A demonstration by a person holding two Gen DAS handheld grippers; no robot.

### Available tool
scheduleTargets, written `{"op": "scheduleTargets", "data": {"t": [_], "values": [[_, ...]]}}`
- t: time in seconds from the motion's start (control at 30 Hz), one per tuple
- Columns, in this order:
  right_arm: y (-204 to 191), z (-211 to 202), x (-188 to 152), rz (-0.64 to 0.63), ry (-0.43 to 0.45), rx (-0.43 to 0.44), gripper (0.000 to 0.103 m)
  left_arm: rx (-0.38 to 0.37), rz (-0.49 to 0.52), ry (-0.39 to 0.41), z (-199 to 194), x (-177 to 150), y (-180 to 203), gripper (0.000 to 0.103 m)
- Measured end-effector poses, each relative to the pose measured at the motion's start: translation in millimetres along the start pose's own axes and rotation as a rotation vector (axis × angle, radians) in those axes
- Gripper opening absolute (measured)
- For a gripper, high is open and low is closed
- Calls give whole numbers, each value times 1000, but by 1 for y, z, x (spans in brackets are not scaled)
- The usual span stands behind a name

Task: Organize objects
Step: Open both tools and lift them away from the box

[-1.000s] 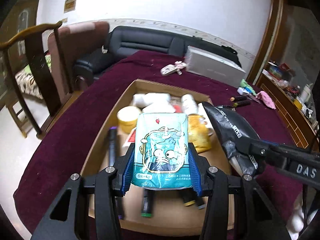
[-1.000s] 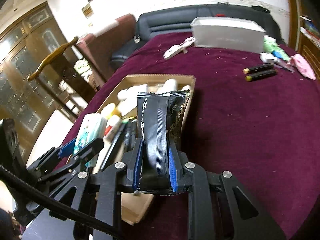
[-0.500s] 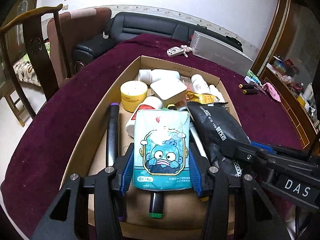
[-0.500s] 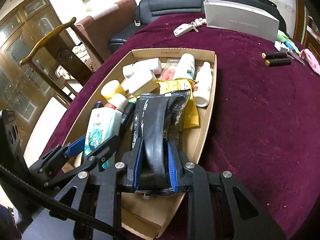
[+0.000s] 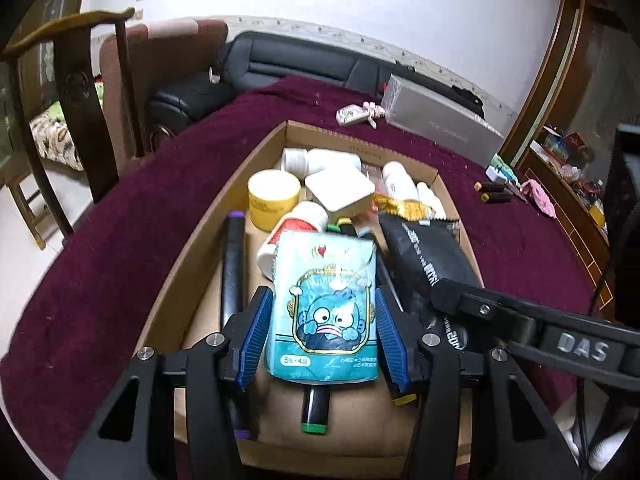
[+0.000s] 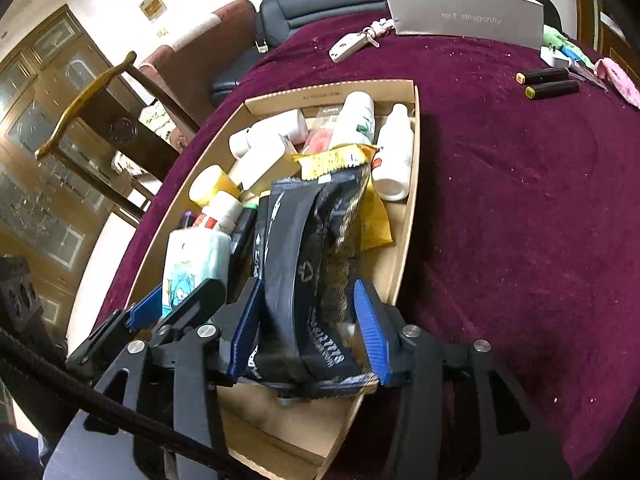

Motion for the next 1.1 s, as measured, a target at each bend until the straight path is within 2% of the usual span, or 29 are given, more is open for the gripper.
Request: {"op": "scheduleTargets", "data": {"t": [0.07,0.13,0.23,0.3,0.33,0.4,0.5,0.6,0.67,0.73,0.87,1.03,1.1], "values": [[1,-2,1,-4,15,-29,46,-7,-6,49,-13,3,0,60],[4,-8,2,8,48,-39,46,19,16,109,-28,7,5,66],[4,-19,3,3,95,-71,48,75,69,167,-41,10,16,68],[5,-24,3,-3,105,-68,50,93,92,206,-49,13,23,77],[7,-25,3,1,106,-62,50,90,95,236,-54,13,27,85],[9,-28,2,7,106,-33,50,93,94,280,-62,15,31,88],[11,-29,-1,4,90,77,50,122,93,336,-76,18,33,91],[6,-28,-5,-18,68,172,50,137,82,384,-89,20,34,101],[2,-30,-9,-33,72,175,51,143,58,385,-93,21,32,101],[-1,-34,-12,-43,85,150,51,158,34,345,-90,24,32,101],[-3,-42,-18,-63,120,102,53,253,37,294,-83,25,37,101],[-5,-59,-23,-101,205,15,53,202,24,263,-79,20,44,101],[-6,-64,-24,-118,233,-14,54,227,31,270,-80,19,48,101]]}}
Point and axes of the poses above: each gripper's, at about its wrist camera, not at the fingertips, and z roughly the way its jaws point, y to its right, x to its top, the point moved 1 cm from there along z, roughly the way its jaws point, and after that the axes turned 8 degrees about -x, right-handed, at the moved point
